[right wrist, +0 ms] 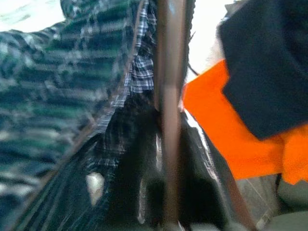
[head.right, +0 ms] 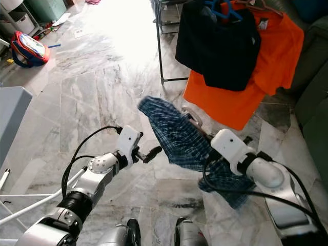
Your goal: Hang hanger
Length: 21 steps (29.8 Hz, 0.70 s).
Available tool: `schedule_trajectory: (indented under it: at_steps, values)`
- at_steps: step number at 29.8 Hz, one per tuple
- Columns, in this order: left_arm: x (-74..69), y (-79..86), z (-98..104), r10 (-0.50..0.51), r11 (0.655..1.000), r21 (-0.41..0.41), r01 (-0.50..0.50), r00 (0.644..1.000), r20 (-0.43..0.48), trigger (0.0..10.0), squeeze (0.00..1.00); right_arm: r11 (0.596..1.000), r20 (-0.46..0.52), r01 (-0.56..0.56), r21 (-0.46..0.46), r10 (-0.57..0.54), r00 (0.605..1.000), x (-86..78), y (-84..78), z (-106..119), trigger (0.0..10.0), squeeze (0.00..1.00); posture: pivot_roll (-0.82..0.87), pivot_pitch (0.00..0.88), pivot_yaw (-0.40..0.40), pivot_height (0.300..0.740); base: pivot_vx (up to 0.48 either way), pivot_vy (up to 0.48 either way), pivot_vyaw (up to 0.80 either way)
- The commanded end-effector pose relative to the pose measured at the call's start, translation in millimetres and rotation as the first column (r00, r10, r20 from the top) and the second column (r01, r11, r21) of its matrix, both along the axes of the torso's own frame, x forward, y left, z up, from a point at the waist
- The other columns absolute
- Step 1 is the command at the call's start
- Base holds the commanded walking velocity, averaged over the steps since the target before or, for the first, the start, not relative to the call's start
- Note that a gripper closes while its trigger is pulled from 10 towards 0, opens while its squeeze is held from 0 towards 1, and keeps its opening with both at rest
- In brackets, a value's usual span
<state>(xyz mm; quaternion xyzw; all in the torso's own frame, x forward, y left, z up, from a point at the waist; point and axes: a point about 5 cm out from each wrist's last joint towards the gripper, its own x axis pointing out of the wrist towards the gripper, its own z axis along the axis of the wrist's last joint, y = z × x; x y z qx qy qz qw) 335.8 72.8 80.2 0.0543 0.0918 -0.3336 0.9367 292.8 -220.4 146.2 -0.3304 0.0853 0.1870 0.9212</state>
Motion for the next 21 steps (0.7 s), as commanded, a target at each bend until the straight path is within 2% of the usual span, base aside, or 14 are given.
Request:
schedule_trajectory:
  at_steps: [1, 2, 4, 6, 11, 13, 16, 21]
  values:
    - [-2.1, 5.2, -8, 0.033, 0.999, 0.006, -0.032, 0.999, -0.035, 10.0, 1.00, 0.991, 0.036, 0.136, -0.012, -0.135, 0.990, 7.0, -6.5, -3, 10.0, 0.00, -0.18, 0.243, 0.102, 0.740, 0.000, 0.000, 0.00]
    - [-2.1, 5.2, -8, 0.033, 0.999, 0.006, -0.032, 0.999, -0.035, 10.0, 1.00, 0.991, 0.036, 0.136, -0.012, -0.135, 0.990, 7.0, -6.5, -3, 10.0, 0.00, -0.18, 0.243, 0.102, 0.740, 0.000, 0.000, 0.00]
    - [-1.4, 5.9, -9, 0.042, 0.999, 0.009, -0.042, 0.998, -0.039, 10.0, 1.00, 0.971, 0.047, 0.235, 0.039, -0.237, 0.970, 13.2, -9.6, -4, 10.0, 0.00, -0.18, 0.243, 0.109, 0.740, 0.000, 0.000, 0.00]
    - [-2.3, 5.6, -10, 0.039, 0.999, 0.009, -0.039, 0.998, -0.041, 10.0, 1.00, 0.941, 0.041, 0.314, 0.129, -0.322, 0.946, 17.4, -11.0, -3, 10.0, 0.00, -0.17, 0.242, 0.110, 0.740, 0.000, 0.000, 0.00]
    - [-3.5, 5.4, -11, 0.036, 0.999, 0.011, -0.035, 0.998, -0.046, 10.0, 1.00, 0.867, 0.051, 0.445, 0.223, -0.466, 0.883, 24.4, -14.5, -2, 10.0, 0.00, -0.17, 0.240, 0.113, 0.740, 0.000, 0.000, 0.00]
    - [-3.1, 5.5, -12, 0.037, 0.999, 0.013, -0.037, 0.998, -0.048, 10.0, 1.00, 0.802, 0.057, 0.516, 0.301, -0.555, 0.830, 27.0, -18.4, 1, 10.0, 0.00, -0.17, 0.238, 0.112, 0.740, 0.000, 0.000, 0.00]
    - [-2.8, 5.4, -11, 0.038, 0.999, 0.015, -0.038, 0.998, -0.047, 10.0, 1.00, 0.780, 0.057, 0.535, 0.325, -0.581, 0.812, 28.4, -17.8, 2, 10.0, 0.00, -0.17, 0.235, 0.113, 0.740, 0.000, 0.000, 0.00]
    - [-2.3, 4.8, -11, 0.039, 0.999, 0.016, -0.039, 0.998, -0.044, 10.0, 1.00, 0.782, 0.044, 0.528, 0.333, -0.572, 0.819, 30.2, -14.3, 0, 10.0, 0.00, -0.17, 0.233, 0.114, 0.740, 0.000, 0.000, 0.00]
